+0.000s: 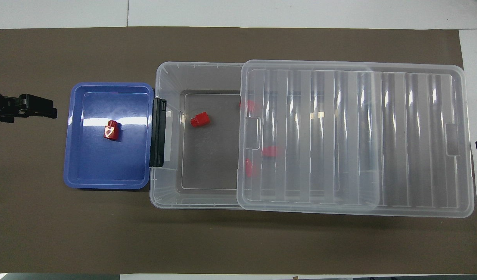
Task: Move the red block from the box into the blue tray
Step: 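Push the clear lid with the right gripper back over the box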
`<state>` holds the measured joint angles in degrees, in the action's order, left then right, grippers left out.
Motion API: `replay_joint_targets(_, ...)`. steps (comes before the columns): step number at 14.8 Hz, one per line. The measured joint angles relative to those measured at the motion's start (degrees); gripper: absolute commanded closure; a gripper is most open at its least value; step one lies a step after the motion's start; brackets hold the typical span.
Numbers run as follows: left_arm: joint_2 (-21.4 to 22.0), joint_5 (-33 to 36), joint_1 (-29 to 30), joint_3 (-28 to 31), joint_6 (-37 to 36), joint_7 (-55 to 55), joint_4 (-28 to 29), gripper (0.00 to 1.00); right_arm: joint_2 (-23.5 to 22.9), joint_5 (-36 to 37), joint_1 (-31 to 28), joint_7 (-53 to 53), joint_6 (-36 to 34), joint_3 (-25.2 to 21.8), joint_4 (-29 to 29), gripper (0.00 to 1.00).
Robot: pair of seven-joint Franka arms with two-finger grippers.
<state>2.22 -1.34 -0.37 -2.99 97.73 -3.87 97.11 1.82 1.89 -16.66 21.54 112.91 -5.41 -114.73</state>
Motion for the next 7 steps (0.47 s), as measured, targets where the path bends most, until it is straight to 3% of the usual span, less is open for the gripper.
replay_joint_targets(7,0.00,0.00,0.00,-0.02,-0.06,0.02,0.02,0.00,-0.03,-0.03,2.03,-3.85,0.00,0.61,-0.78,1.00)
